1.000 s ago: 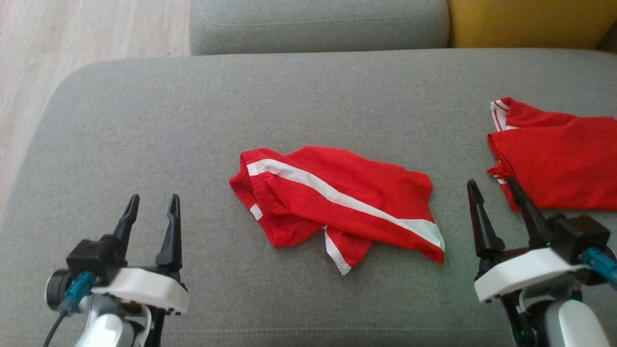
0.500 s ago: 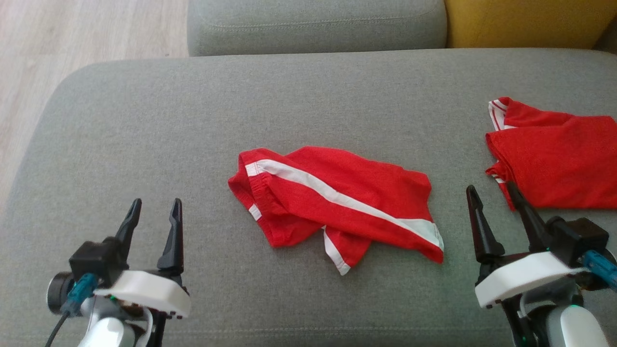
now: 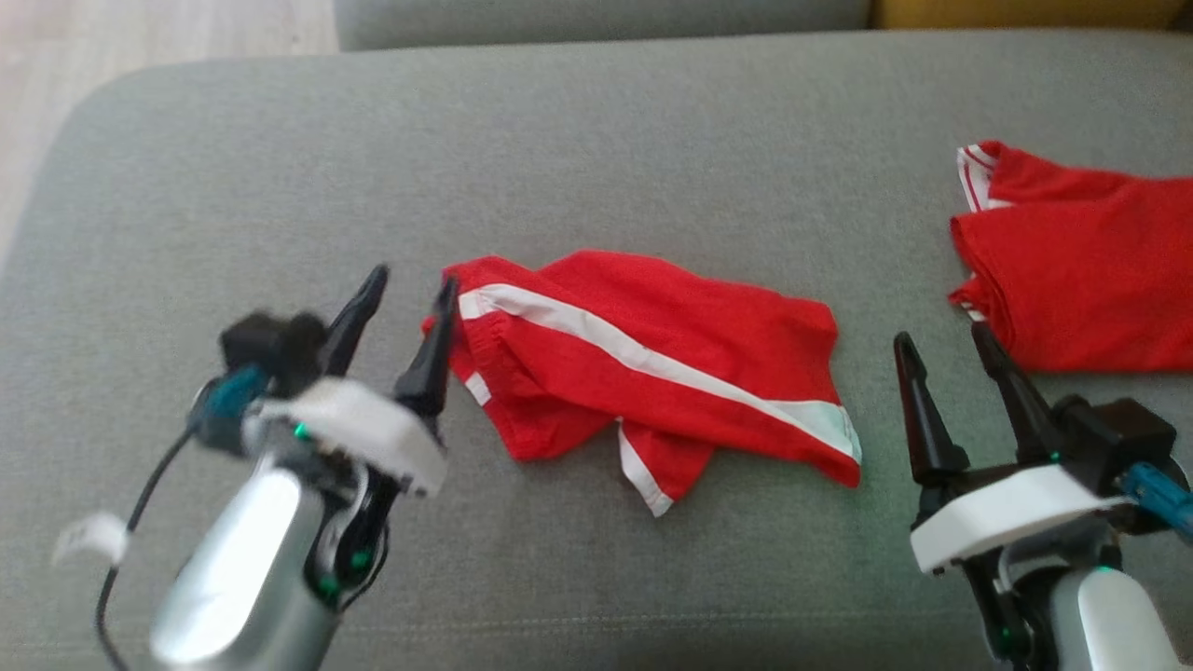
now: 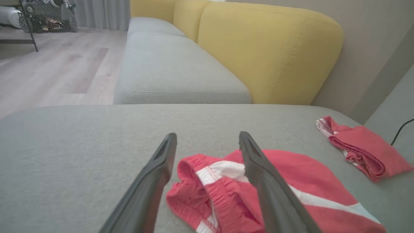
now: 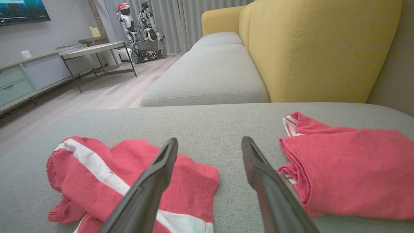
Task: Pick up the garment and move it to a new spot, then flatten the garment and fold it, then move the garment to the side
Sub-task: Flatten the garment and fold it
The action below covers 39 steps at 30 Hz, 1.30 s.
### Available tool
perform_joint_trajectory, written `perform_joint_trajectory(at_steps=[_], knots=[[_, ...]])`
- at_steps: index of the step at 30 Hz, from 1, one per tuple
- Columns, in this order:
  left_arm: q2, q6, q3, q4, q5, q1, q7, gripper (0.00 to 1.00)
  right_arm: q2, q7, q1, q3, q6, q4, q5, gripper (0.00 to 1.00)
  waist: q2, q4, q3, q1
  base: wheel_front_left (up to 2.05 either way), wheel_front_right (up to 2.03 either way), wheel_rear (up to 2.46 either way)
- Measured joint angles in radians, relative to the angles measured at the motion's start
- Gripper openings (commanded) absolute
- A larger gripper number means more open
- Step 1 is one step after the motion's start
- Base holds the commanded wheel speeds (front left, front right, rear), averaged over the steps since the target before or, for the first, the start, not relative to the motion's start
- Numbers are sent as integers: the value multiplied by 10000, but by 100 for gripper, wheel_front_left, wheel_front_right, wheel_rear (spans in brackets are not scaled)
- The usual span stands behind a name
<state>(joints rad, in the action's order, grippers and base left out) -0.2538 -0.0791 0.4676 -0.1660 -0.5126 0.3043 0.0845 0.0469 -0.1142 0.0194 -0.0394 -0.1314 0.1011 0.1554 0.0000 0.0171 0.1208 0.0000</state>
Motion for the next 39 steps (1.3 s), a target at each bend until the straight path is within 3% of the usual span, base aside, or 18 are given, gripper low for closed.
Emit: perform_joint_trajectory(at_steps=[5, 11, 21, 22, 23, 24, 29, 39], knots=[[479, 560, 31, -1507, -677, 884, -439, 100, -2, 17, -179, -119, 0, -90, 19, 100, 0, -297, 308, 0, 0, 0, 0], [761, 809, -12, -2957, -1369, 1283, -1129, 100, -2, 111, -193, -115, 0, -255, 36, 100, 0, -528, 521, 0, 0, 0, 0], [963, 1453, -274, -3726, -2228, 1590, -1421, 100, -2, 176, -279, -115, 0, -380, 123, 100, 0, -571, 641, 0, 0, 0, 0], [966, 1490, -242, -3733, -2211, 1616, -1440, 85, -2, 184, -298, -115, 0, -382, 125, 100, 0, -572, 643, 0, 0, 0, 0], [976, 1511, -238, -3735, -2215, 1631, -1434, 31, -2, 188, -305, -107, 0, -382, 140, 100, 0, -573, 644, 0, 0, 0, 0], [974, 1559, -242, -3735, -2222, 1635, -1427, 0, -2, 188, -305, -98, 0, -389, 157, 100, 0, -571, 644, 0, 0, 0, 0], [911, 1588, -184, -3597, -2096, 1634, -1037, 0, -2, 69, -302, -82, 0, -571, 194, 100, 0, -540, 654, 0, 0, 0, 0], [750, 1580, 105, -2700, -1824, 1318, -828, 0, -2, -1212, -228, -744, 0, -2077, 222, 100, 0, -303, 884, 0, 0, 0, 0]])
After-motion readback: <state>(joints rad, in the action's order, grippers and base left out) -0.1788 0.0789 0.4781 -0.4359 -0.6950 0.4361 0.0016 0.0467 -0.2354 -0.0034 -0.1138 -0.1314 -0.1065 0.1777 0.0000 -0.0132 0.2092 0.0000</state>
